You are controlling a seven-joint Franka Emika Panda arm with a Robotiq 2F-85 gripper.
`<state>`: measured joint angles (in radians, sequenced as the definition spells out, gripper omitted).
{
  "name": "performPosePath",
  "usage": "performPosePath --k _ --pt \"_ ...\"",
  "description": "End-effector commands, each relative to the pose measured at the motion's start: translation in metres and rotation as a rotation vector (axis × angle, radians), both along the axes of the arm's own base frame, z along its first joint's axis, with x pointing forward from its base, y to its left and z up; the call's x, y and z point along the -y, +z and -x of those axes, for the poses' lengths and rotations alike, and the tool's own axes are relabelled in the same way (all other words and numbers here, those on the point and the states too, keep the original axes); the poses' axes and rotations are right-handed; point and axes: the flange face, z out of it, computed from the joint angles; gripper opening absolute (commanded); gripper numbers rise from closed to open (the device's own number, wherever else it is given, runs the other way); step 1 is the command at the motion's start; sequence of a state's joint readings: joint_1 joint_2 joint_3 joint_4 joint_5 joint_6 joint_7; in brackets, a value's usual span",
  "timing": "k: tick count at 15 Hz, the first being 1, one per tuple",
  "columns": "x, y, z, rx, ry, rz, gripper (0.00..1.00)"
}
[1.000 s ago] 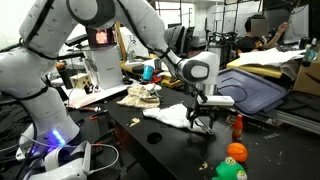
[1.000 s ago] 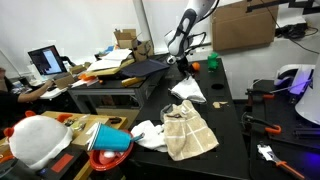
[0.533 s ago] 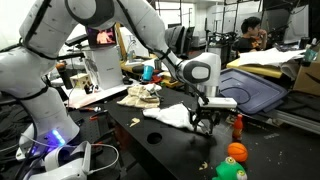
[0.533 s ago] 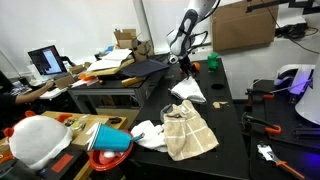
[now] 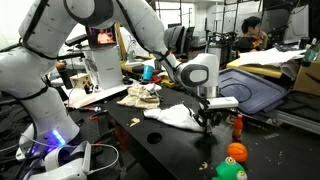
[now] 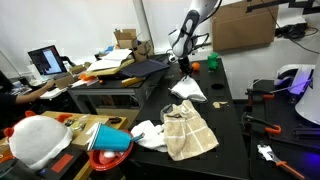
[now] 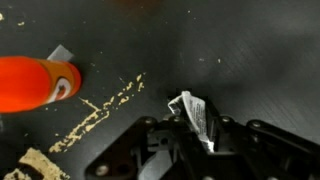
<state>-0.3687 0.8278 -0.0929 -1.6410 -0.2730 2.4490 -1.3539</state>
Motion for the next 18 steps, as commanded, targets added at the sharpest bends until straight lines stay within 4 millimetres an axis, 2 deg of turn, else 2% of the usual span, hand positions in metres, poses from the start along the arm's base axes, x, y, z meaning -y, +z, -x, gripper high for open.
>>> performPosePath --k 1,5,9,18 --pt "-0.002 0.007 0.013 0.054 0.019 -0.011 0.0" --pt "-0.005 0.02 0.019 0.151 0.028 0.043 0.03" --pt "-0.013 0.042 0.021 0.281 0.035 0.12 0.03" --pt "-0.067 0.086 0.032 0.461 0.19 0.336 0.03"
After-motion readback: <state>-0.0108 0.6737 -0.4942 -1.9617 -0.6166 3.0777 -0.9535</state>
